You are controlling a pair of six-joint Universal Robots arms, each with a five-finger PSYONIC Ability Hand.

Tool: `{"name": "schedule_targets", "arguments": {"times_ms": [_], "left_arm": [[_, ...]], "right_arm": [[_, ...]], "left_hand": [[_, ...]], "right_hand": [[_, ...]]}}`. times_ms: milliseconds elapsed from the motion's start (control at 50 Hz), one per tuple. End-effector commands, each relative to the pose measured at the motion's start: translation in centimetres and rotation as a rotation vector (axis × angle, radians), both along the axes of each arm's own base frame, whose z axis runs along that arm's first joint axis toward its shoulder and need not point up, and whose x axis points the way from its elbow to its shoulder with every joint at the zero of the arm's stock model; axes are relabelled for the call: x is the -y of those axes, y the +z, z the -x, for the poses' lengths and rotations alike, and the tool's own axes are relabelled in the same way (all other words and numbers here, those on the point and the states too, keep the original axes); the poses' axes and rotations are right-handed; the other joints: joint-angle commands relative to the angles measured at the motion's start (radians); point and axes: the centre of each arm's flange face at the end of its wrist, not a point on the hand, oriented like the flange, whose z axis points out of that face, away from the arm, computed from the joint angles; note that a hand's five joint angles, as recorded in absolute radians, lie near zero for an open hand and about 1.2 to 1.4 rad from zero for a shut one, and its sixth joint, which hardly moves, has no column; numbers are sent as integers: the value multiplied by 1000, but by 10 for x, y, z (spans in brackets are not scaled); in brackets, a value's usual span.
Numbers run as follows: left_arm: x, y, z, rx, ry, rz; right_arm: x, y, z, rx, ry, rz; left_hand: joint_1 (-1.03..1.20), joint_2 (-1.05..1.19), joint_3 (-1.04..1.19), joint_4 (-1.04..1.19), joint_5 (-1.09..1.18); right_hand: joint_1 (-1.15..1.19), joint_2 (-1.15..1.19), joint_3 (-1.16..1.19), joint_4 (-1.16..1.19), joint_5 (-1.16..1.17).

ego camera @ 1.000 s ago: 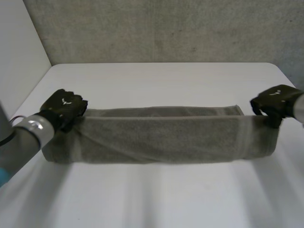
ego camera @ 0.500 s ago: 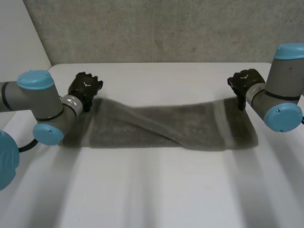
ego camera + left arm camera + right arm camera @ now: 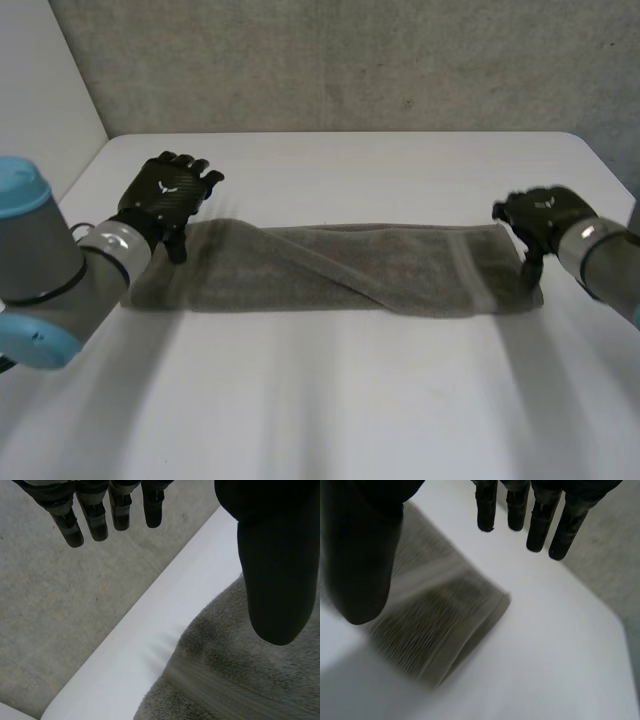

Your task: Fold the laundry

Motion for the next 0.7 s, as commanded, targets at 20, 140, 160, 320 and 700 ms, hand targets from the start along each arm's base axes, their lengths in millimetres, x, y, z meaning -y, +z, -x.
{"name": "schedule_targets", "arguments": {"times_ms": [20,140,160,320,700], "left_arm": [[-18,-14,-5,-24,-11,3],[-19,-17,-6,-57,-4,0],[-19,-17,-6,-57,-4,0],[-20,-17,-4,-60,-9,1],[-24,-18,-5,-60,-8,-7]], "right_arm": [[-11,-34,19,-6,0,-98],[1,-54,29,-23,-15,-51],[1,-54,29,-23,-15,-51],[8,-70,29,-39,-8,-63],[56,-19,114,-83,-277,113]], "left_hand": [[6,9,9,9,-26],[6,9,9,9,-26],[6,9,9,9,-26],[6,9,9,9,-26],[6,9,9,9,-26]], "right_hand": [[122,126,128,123,123],[240,244,246,240,240],[240,244,246,240,240],[375,379,381,375,375],[1122,1127,1128,1123,1123]]}}
